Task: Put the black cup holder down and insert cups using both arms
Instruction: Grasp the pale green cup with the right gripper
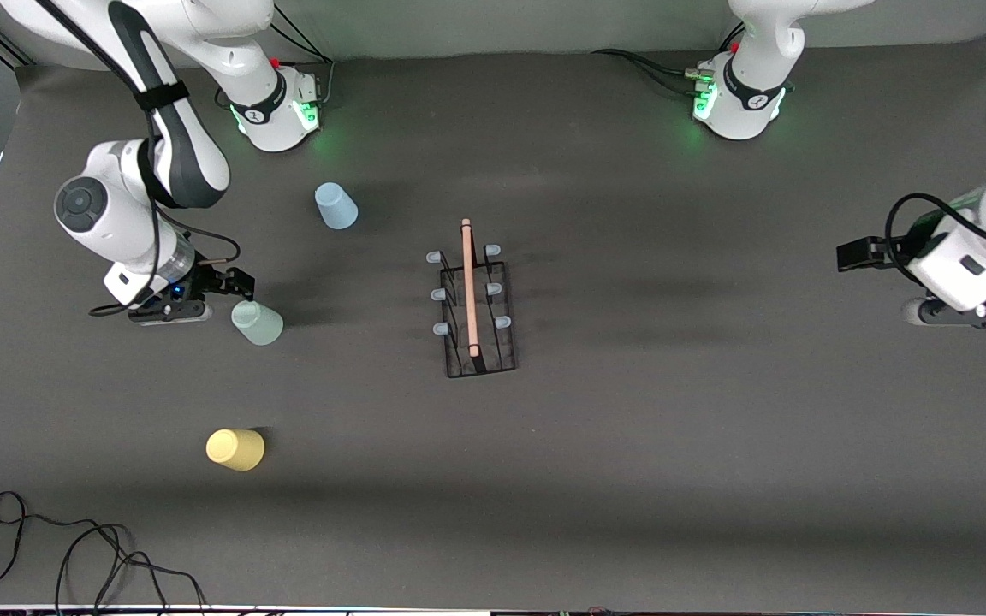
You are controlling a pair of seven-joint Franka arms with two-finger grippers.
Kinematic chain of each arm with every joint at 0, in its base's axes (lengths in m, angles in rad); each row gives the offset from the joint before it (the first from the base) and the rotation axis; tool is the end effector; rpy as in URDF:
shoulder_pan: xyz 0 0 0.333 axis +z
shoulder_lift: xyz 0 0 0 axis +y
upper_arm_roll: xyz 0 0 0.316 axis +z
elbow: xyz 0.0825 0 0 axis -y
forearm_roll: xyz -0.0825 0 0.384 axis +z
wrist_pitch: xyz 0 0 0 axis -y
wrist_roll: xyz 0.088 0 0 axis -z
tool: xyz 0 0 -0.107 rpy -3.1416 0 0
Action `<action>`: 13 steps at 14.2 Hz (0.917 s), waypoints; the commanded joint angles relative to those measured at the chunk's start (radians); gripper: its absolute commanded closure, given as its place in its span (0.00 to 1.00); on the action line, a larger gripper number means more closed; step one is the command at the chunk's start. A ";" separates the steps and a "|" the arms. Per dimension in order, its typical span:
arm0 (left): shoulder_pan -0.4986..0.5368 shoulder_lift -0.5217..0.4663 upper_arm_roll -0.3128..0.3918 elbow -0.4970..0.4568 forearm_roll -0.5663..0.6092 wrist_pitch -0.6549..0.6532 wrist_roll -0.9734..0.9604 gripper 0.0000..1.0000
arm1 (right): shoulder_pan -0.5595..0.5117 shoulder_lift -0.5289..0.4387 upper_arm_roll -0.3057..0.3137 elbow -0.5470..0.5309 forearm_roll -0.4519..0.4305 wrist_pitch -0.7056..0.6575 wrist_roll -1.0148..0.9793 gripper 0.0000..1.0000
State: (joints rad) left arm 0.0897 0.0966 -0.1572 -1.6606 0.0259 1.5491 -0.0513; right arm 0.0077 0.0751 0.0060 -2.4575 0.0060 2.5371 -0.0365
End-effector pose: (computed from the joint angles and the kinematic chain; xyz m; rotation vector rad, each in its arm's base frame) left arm 0.5681 -0.0322 0.5272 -3.1020 0.0297 0.3205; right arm 0.4817 0.0066 0.2675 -3.1370 -0.0710 -0.0071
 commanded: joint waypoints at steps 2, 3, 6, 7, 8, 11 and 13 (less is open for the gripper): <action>0.001 -0.048 -0.007 -0.030 0.011 0.055 0.011 0.00 | 0.008 0.074 0.000 0.005 -0.001 0.100 0.007 0.00; -0.001 -0.041 -0.007 -0.015 0.011 0.065 0.011 0.00 | 0.008 0.090 0.000 0.005 -0.001 0.121 0.007 0.00; -0.001 -0.031 -0.007 0.004 0.011 0.069 0.011 0.00 | 0.015 0.117 0.000 0.005 -0.001 0.152 0.010 0.00; -0.001 -0.031 -0.007 0.004 0.011 0.069 0.011 0.00 | 0.023 0.117 0.000 0.005 -0.001 0.153 0.021 0.00; -0.001 -0.031 -0.007 0.004 0.011 0.069 0.011 0.00 | 0.023 0.117 0.000 0.006 -0.001 0.154 0.023 0.17; -0.004 -0.031 -0.007 0.004 0.012 0.069 0.010 0.00 | 0.023 0.117 0.000 0.011 0.000 0.150 0.024 0.91; -0.004 -0.031 -0.007 0.002 0.012 0.072 0.010 0.00 | 0.023 0.111 0.002 0.017 0.000 0.143 0.024 1.00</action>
State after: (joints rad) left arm 0.0892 0.0717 -0.1628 -1.6644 0.0259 1.6196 -0.0513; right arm 0.0222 0.1896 0.0082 -2.4509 0.0061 2.6771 -0.0343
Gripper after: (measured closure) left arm 0.000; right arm 0.344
